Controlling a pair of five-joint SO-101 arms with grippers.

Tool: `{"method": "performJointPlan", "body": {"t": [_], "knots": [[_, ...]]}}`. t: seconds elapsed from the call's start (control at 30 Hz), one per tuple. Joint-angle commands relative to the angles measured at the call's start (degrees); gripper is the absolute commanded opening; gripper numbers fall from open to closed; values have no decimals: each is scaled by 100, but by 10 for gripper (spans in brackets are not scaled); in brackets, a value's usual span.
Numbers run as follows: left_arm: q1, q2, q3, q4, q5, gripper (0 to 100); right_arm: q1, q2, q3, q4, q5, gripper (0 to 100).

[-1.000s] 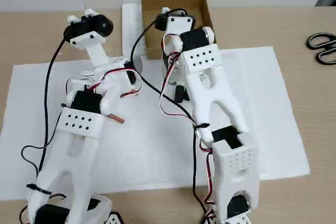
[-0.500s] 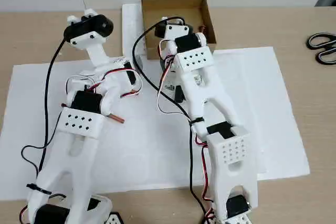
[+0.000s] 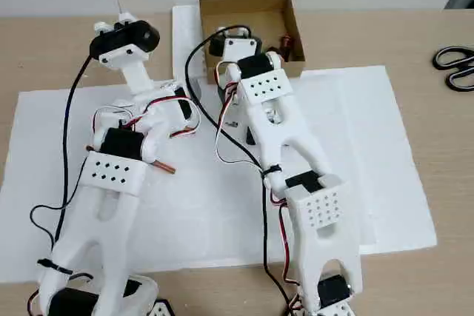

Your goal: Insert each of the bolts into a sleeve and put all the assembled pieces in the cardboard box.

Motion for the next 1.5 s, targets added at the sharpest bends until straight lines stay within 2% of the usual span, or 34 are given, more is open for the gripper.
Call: {"method": "performJointPlan", "body": {"t": [0.0,0.67,1.03,1.2,1.47], "knots": [[-9,-70,-40,9,53,148,-31,-22,-35,-101,-62,223],[-9,-62,-40,9,53,148,-13,444,-35,-119,-211,173],[-9,-62,-40,9,53,148,-40,426,-35,488,-220,169],[-9,-62,-40,9,53,148,-40,418,-44,470,-220,168],[-9,-62,-40,9,44,148,4,180,-44,154,-193,111]]}}
